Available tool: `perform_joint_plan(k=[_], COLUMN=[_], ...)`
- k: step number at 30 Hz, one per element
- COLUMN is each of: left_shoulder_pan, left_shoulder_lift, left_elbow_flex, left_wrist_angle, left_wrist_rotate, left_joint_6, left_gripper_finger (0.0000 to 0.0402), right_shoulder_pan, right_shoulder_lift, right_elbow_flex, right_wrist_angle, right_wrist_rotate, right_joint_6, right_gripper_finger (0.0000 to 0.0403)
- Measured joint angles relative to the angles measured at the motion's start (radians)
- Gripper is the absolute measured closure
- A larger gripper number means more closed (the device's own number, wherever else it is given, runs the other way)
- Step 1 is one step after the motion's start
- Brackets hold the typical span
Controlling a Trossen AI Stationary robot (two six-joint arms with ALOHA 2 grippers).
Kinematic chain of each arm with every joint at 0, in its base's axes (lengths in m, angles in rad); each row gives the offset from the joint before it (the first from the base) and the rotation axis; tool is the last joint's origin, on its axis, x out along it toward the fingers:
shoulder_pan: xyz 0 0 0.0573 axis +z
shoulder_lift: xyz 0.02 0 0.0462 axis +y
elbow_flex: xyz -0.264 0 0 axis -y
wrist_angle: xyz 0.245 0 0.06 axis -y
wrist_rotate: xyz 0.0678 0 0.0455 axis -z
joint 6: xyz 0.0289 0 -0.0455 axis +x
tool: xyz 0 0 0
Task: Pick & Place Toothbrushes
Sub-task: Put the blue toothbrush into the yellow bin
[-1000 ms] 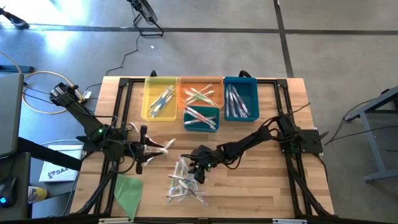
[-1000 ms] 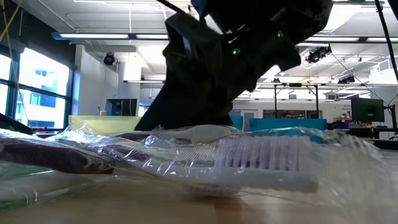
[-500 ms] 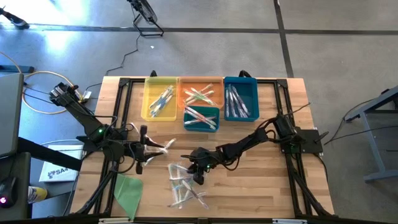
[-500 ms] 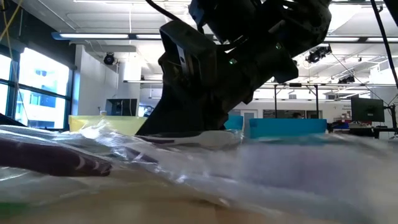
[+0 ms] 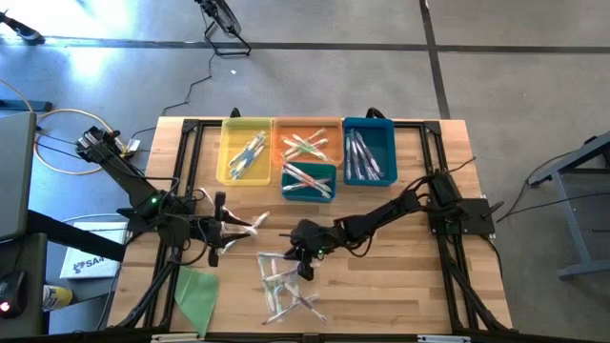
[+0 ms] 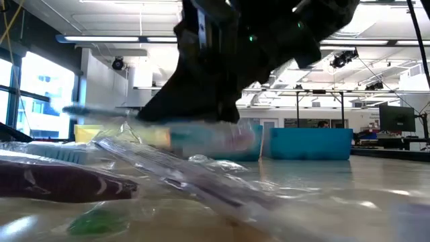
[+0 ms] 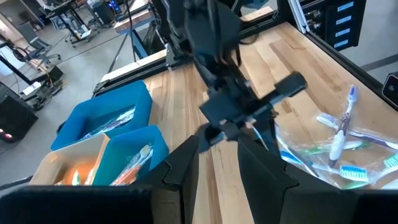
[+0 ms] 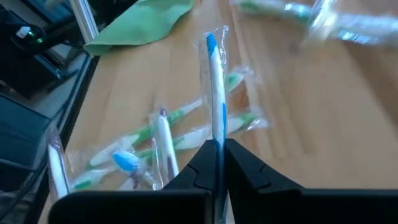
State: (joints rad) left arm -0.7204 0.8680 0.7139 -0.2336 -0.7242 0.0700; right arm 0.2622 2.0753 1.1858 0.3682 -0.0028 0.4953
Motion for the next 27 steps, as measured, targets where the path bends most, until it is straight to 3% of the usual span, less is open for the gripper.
perform_joint_plan(k=[8,17,22,27], left_shoulder_pan=[0.0,0.014,0.134,0.333], left_shoulder_lift=[0.0,-0.042,-0.123,-0.149], left_elbow_flex=[0.0,0.004,0.004,0.004], left_wrist_angle=[0.069,0.226,0.236,0.238], left_wrist_rotate=[-0.003,-0.089,0.031,0.278], left_joint_6=[-0.013,-0.014,-0.009,0.061], left_gripper_finger=[0.0295,0.0295,0.0302,0.0338], right_shoulder_pan=[-0.046,-0.092,-0.101,-0.108], right_shoulder_lift=[-0.149,-0.43,-0.575,-0.641], right_elbow_flex=[0.0,0.0,0.001,0.001], right_wrist_angle=[-0.083,-0.29,-0.345,-0.327], right_wrist_rotate=[0.003,0.076,0.155,0.226], right_joint_6=[-0.087,-0.239,-0.303,-0.357], right_gripper_finger=[0.0394,0.0395,0.0395,0.0395])
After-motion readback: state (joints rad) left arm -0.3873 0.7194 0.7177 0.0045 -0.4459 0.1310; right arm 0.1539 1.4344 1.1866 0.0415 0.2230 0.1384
